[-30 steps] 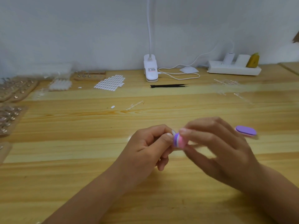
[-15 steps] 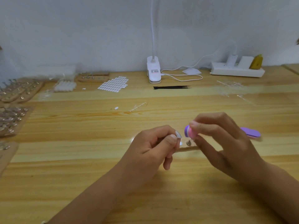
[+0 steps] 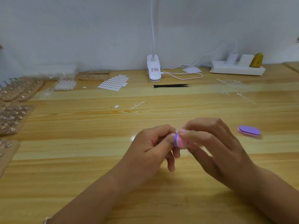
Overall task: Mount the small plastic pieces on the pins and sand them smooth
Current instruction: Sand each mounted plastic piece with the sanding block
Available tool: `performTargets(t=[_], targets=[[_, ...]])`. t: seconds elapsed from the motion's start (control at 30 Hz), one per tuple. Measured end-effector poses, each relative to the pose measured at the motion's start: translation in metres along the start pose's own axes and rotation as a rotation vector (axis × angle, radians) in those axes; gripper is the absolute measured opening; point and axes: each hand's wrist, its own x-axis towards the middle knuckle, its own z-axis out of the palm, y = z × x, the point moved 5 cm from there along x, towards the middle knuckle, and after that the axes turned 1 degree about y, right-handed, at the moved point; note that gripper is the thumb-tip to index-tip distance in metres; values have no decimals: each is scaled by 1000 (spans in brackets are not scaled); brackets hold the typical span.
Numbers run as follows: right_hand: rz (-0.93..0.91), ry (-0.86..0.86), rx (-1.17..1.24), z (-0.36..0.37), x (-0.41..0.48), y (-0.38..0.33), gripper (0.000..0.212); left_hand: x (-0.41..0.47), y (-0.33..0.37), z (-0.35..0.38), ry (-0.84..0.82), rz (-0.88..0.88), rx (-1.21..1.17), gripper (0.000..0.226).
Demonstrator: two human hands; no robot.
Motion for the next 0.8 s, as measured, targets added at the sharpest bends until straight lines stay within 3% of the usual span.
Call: performTargets(t=[0.17, 0.3, 0.47, 0.63, 0.8], targets=[[92, 46, -14, -9, -1, 13, 26, 1, -1, -2, 22, -14, -36, 23], [-7, 9, -35, -2, -3, 1, 33, 1, -2, 0, 12, -4, -25, 24], [80, 40, -49, -9, -2, 15, 31, 1, -3, -4, 55, -18, 41, 22], [2, 5, -15, -3, -4, 4, 33, 1, -2, -3, 37, 13, 56, 22], [196, 98, 49, -15, -1, 22, 29, 1, 3, -14, 118, 70, 186, 18]])
